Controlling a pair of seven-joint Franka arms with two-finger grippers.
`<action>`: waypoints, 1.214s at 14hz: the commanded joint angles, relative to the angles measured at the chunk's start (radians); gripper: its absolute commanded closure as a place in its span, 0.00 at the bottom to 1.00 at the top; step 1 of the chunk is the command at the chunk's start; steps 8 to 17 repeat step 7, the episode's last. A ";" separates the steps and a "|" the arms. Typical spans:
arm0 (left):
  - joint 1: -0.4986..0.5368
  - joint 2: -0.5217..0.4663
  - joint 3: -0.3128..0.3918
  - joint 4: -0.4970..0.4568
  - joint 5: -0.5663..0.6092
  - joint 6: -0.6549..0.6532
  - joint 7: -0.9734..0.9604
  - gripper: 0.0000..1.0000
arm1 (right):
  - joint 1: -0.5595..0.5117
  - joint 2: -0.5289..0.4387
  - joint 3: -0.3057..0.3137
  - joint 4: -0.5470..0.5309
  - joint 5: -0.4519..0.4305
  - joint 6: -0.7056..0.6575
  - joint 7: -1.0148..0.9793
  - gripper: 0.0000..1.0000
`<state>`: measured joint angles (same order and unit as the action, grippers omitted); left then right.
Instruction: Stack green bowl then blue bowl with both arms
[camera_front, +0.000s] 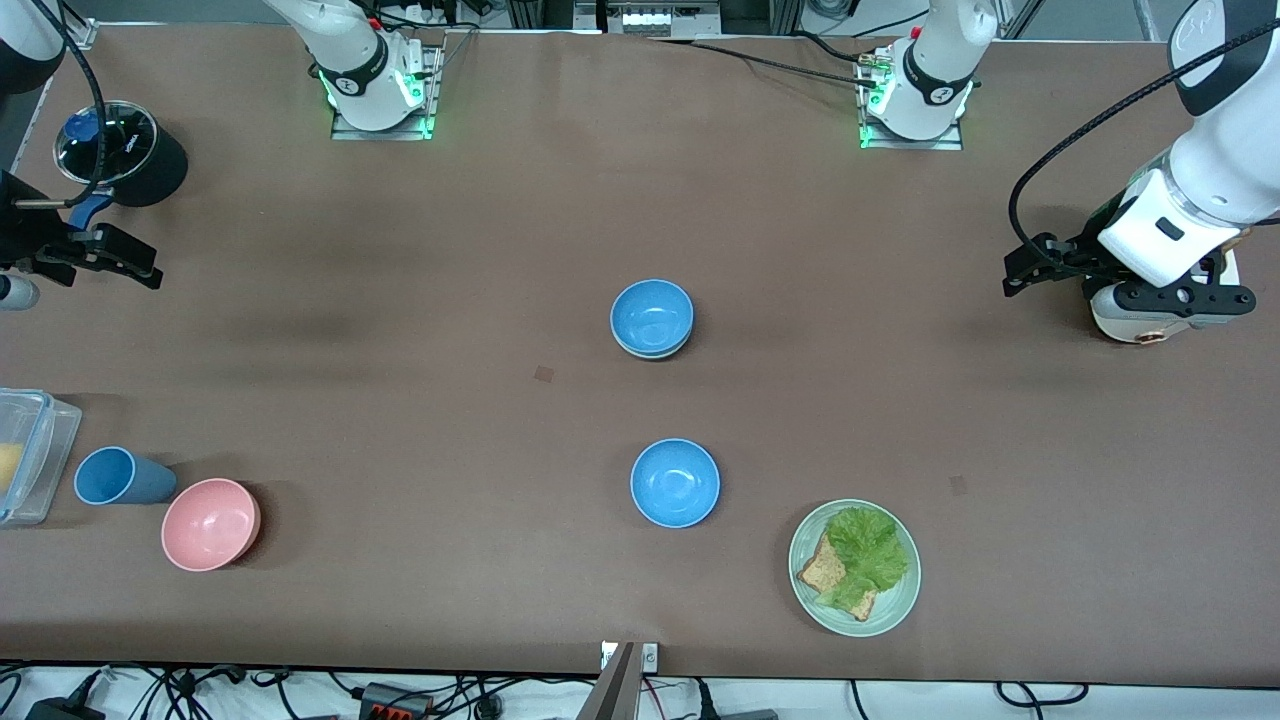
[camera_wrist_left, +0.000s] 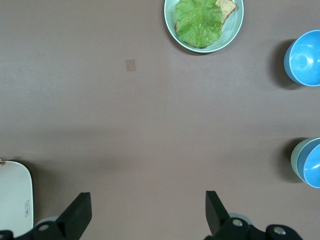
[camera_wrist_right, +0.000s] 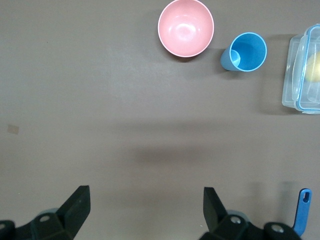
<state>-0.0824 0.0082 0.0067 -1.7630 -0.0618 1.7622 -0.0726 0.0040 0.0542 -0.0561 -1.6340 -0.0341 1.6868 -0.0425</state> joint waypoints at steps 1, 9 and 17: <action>0.009 -0.016 0.007 -0.015 -0.015 -0.015 0.008 0.00 | 0.007 -0.023 -0.005 -0.024 0.008 0.008 -0.005 0.00; 0.012 0.007 0.007 0.023 -0.006 -0.061 0.037 0.00 | 0.008 -0.025 -0.005 -0.024 0.008 0.007 -0.007 0.00; 0.012 0.007 0.007 0.023 -0.006 -0.061 0.037 0.00 | 0.008 -0.025 -0.005 -0.024 0.008 0.007 -0.007 0.00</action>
